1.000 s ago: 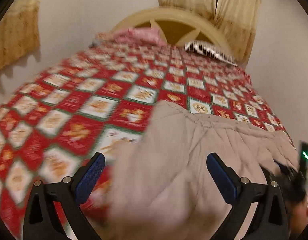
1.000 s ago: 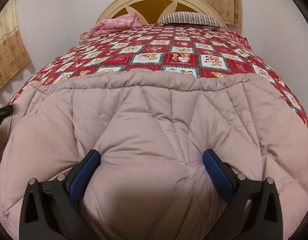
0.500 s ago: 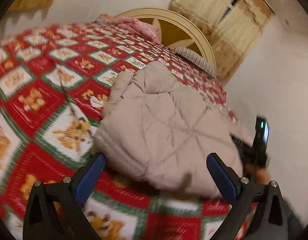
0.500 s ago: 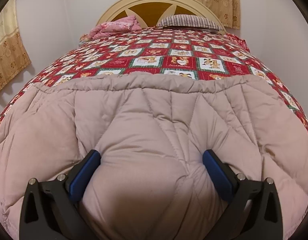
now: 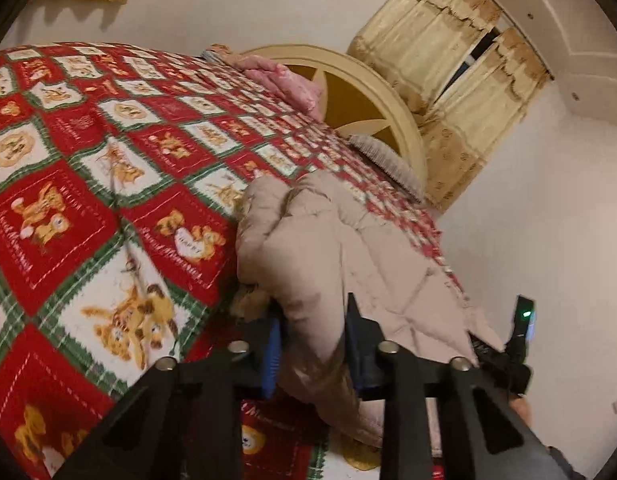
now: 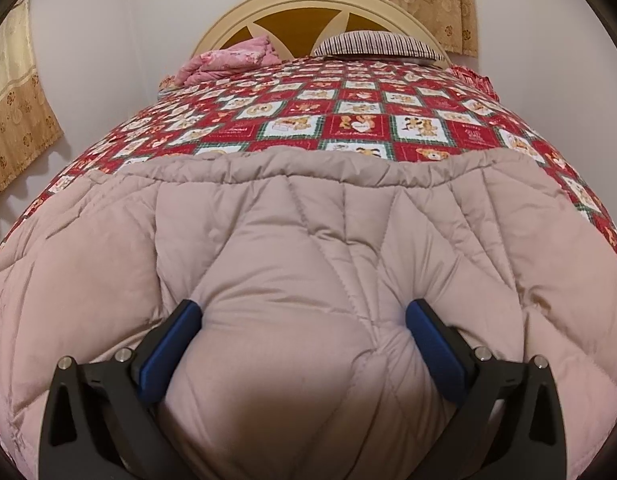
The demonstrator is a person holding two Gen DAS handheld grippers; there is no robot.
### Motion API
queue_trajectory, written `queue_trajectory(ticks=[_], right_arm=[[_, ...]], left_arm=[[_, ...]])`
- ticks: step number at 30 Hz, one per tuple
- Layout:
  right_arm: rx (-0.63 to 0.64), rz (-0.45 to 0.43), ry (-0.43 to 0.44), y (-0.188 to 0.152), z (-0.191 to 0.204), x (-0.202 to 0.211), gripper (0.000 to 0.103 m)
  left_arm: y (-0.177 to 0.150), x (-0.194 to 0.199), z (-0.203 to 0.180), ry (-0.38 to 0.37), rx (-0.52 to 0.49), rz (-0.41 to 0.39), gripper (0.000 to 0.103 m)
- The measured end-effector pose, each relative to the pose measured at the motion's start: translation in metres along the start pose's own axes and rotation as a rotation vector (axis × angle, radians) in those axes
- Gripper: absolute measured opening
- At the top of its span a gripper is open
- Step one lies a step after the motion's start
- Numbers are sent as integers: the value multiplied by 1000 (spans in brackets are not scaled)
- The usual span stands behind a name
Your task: Fold large clothes
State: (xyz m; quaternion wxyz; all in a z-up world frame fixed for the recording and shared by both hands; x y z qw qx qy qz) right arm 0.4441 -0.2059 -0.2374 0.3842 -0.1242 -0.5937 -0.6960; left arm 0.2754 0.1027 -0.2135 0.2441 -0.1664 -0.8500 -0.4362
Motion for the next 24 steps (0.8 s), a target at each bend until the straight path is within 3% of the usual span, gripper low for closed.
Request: queue_trajectory(ticks=[4,6,7,8,10,18,19,20,22,24], right_arm=[[2,-2,-2,0,0,1,103],[2,-6,-1,0,-1,1,103],[1,-8,0,1,-1,1,103],[1,-10,1,0,-1,2,103],[0,-14,7,1,-1,2,103],[-3,-19,14,0,-1,3,103],[-3,-20,14,0,-1,3,103],[-3,-19,14,0,-1,3,103],[-4,-19,14,0,-1,3,103],[-3,-18,14,0,-2,3,103]], left_arm=[[2,4,1,-1,45,29,26],[-2,-1,8,42,90,59,47],[-5,-4,13,65,109,82,73],[-10,-5,19,90,136,107,90],[-20,-4,28,90,192,121,90],[-11,-23,5,58,119,94,90],[-5,-28,4,35,134,92,85],[-2,-29,5,16,146,89,54],[6,-29,-4,-43,115,102,30],[14,-13,-19,-95,77,69,21]])
Point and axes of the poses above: each gripper's, at about its wrist camera, not at the fingertips, and x roughly against the way its jaws point, z to its left, y to its top, the point moved 5 cm from there along -x, roughly the way its jaws point, and after that the axes turned 14 degrees about y, right-handed, at the moved point
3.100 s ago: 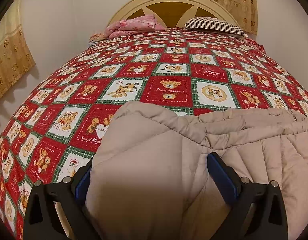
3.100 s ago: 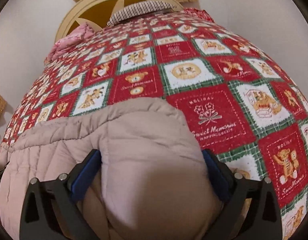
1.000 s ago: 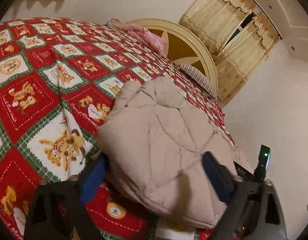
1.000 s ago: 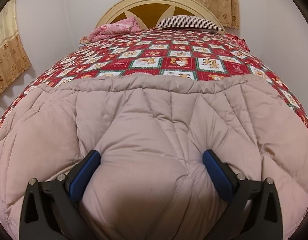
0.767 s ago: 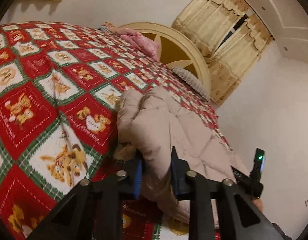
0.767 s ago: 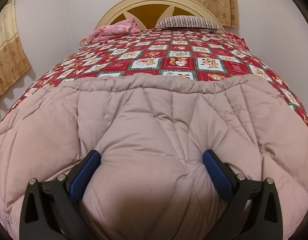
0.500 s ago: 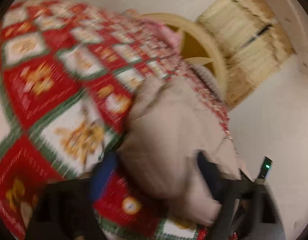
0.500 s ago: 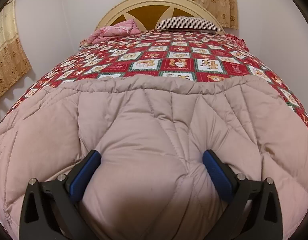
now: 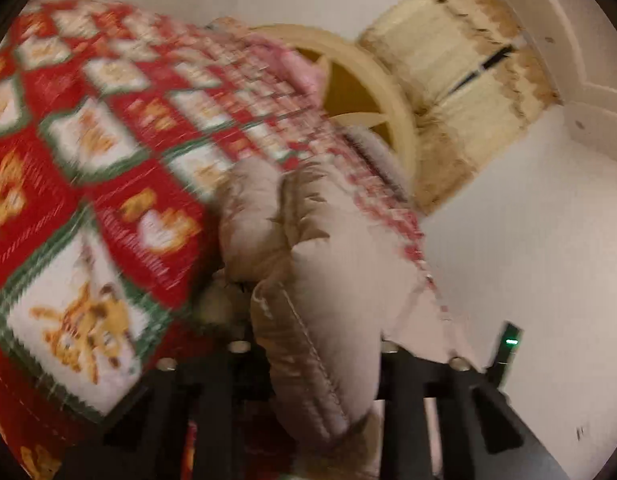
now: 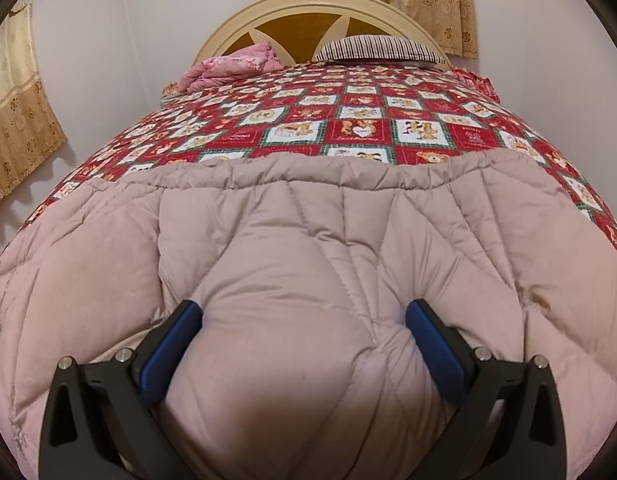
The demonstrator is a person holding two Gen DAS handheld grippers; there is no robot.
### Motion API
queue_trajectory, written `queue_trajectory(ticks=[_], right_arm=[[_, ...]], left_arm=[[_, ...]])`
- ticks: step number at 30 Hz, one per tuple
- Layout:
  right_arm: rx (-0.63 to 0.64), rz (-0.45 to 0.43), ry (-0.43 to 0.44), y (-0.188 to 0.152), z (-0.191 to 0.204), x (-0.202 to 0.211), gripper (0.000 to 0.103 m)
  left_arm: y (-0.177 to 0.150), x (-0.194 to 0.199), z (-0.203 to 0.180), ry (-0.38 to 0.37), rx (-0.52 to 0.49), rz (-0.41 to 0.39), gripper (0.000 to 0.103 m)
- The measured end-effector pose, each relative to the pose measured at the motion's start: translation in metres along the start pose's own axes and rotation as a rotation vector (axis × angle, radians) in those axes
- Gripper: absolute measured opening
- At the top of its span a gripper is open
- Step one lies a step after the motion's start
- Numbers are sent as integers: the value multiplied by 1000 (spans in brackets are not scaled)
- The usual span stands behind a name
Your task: Fold large clothes
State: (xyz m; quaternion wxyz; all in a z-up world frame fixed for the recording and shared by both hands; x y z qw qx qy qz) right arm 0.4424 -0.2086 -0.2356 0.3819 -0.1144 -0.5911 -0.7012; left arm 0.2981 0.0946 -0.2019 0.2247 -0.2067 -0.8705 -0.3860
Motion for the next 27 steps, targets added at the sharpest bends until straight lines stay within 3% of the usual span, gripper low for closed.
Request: queue_trajectory(ticks=[2,6,9,11,13,16,19,23,25,27], right_arm=[[0,1,0,0,0,0,103],[8,-1,7,-1,3,1,103],[-12,-19,37,0,2,4,103],[-54,-36,81,0,-3,11,103],[-109,-32,135,0,-10,29,95],[-164,-51,205,-4,-34,81,94],[-188,-80,204,-9,-79,135,94],[-401,-233,187,-8,-161,217,96],[-434,-304,245,3,-173,242,96],[-404,-308,345,21,-158,248,96]], left_arm=[[11,22,-30,-53,-75,-63,20],[14,68,-135,-180,-333,-189,19],[-10,77,-215,-222,-572,-238,19],[-30,74,-255,-205,-712,-265,19],[-48,66,-286,-213,-794,-260,19],[-75,52,-317,-237,-888,-273,19],[-118,35,-332,-253,-1005,-288,19],[-184,2,-343,-238,-1236,-331,19],[-218,-16,-344,-218,-1365,-354,19],[-234,-28,-343,-210,-1419,-367,19]])
Point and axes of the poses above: each gripper's, at about its wrist camera, not at the fingertips, and x roughly against the way its jaws point, z to its left, y to its top, the point moved 5 cm from there along -x, roughly the way its jaws point, and after that the axes turned 14 degrees about y, right-handed, at the moved point
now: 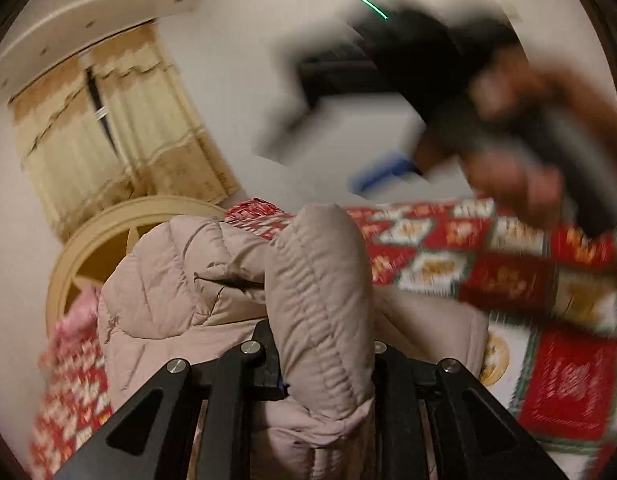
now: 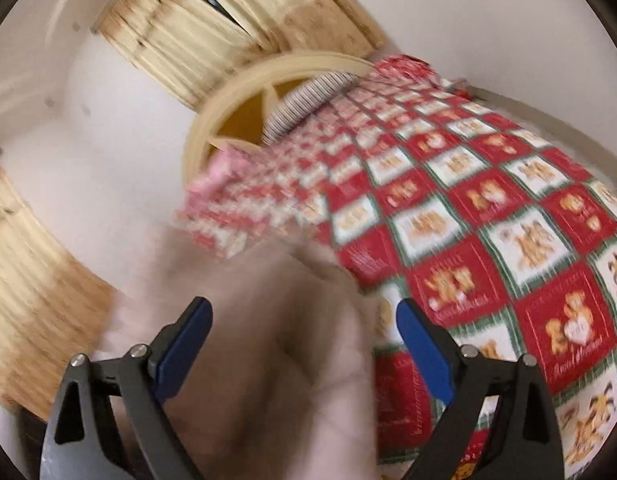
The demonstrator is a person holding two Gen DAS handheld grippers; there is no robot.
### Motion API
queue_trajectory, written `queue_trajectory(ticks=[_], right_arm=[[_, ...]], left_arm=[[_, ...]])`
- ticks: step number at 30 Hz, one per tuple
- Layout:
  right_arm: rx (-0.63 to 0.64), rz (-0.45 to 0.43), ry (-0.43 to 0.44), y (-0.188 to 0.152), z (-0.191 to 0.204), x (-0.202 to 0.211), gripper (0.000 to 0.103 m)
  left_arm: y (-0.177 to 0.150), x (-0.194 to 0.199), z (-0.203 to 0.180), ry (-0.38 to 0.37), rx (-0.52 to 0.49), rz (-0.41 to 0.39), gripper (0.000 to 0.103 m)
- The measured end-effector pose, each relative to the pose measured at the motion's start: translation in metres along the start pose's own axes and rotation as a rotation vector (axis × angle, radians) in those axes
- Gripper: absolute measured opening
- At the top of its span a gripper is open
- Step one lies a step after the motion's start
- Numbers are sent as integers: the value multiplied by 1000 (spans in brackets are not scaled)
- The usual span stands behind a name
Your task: Fold large clothes
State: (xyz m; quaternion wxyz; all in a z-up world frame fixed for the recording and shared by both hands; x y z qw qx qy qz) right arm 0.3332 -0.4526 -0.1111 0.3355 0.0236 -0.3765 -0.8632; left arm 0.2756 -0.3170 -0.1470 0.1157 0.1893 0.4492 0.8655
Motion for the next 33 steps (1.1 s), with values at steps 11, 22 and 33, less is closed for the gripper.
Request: queue_trajectory(ticks=[11,22,33], right_arm=[[38,349,6,-25,24,-119,23],[56,317,-234,-40,-26,-81,16],[164,-38,-229,45,65,-53,57]], left_arm=[[-6,34,20,69,3,-29,69],[-20,-16,138,180,270,133,100],[-33,-55,93,135,185,196,100]])
Point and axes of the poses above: each gripper's, at about its wrist camera, not at the fingertips, and x roughly against the way its jaws point, z to its left, y to its top, the point moved 5 cm from there along -x, roughly the way its jaws point, and after that the axes turned 14 degrees about y, right-handed, at the moved point
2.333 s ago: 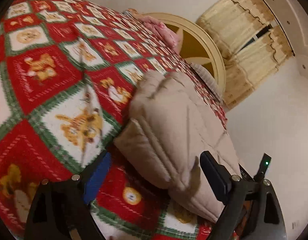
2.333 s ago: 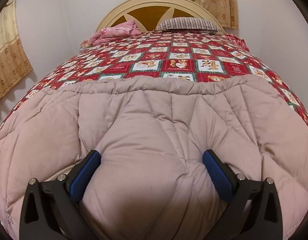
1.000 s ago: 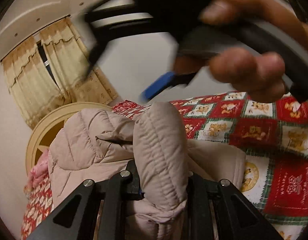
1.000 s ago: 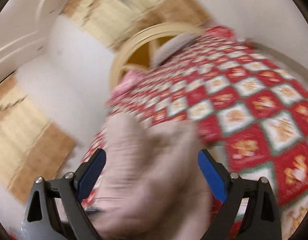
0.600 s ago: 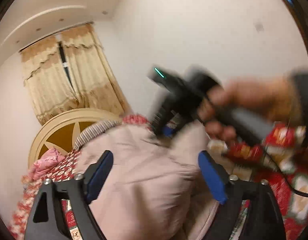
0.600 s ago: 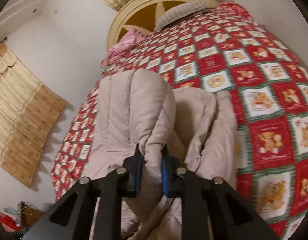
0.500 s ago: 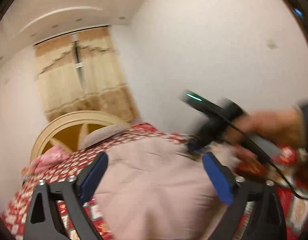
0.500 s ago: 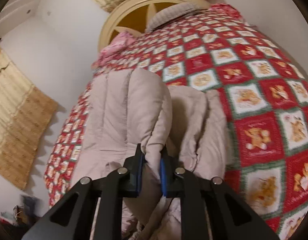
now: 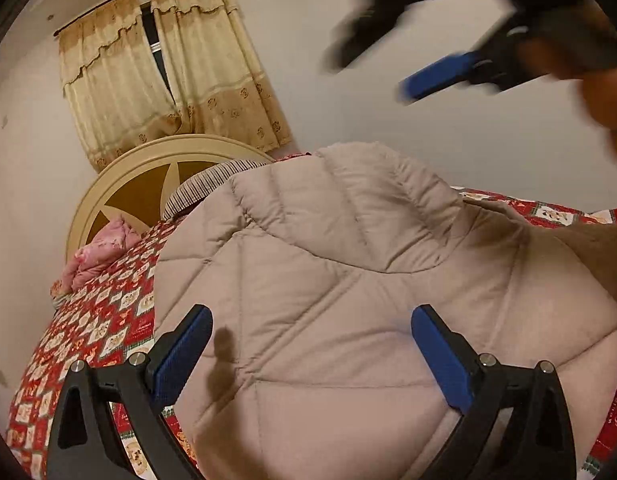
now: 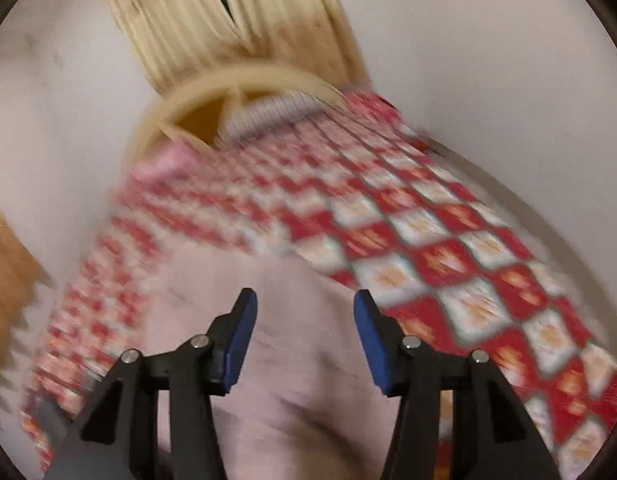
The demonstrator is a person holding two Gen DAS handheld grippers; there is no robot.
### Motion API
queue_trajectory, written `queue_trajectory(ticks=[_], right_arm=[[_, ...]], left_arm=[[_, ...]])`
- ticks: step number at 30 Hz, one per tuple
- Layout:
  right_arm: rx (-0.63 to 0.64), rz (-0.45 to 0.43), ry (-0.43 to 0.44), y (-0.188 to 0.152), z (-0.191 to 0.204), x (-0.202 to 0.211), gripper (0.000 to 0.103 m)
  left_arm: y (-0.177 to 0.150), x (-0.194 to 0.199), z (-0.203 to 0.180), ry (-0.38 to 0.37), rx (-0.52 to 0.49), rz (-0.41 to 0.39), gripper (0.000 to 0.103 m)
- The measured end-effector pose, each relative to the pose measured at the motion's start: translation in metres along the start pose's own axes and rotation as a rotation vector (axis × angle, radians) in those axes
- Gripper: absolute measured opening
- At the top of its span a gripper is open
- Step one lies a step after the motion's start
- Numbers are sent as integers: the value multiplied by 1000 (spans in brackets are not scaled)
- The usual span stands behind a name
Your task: Fold large clothes
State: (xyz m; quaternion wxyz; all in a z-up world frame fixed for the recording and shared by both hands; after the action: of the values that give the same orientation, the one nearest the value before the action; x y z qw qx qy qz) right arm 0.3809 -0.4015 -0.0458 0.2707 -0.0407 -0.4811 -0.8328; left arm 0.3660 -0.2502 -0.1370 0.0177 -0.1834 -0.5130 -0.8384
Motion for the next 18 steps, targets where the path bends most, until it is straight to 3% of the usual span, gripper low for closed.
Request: queue_trajectory(ticks=[2,5,6,8,11,15,16,18], right_arm=[[-28,36,40,-2,-5,-31,57],[-45,110,-46,-21,-41,-69,49],[-41,124,-72,-30,-50,-75,40],[-48,113,-117,-43,-67,-73,39],[-25,118,-168,-53,-87,-68,39],[-34,120,-195,-56,-102,-68,39],[-25,122,-202,-56,-105,-69,39],[-25,128,-199,-61,-106,-72,39]], left_arm=[[5,6,6,-6,24,-5,100],[21,13,33,53,101,-39,100],[28,12,43,77,134,-42,100],[45,2,57,99,213,-21,100],[60,-34,49,120,234,82,100],[47,-92,23,234,139,245,100],[34,-110,16,231,114,319,100],[17,-119,13,193,172,358,101]])
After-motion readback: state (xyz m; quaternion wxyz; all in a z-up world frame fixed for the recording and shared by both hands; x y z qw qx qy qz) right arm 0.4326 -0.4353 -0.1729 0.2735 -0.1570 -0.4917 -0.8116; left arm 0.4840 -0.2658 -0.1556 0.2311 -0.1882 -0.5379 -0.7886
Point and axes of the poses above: each gripper's, at about its wrist camera, not at the fingertips, and x roughly against the way its jaws point, z to its left, y to its top, the point moved 5 cm from there along -x, roughly the way its jaws point, and after that the axes turned 14 degrees about y, right-handed, at the moved point
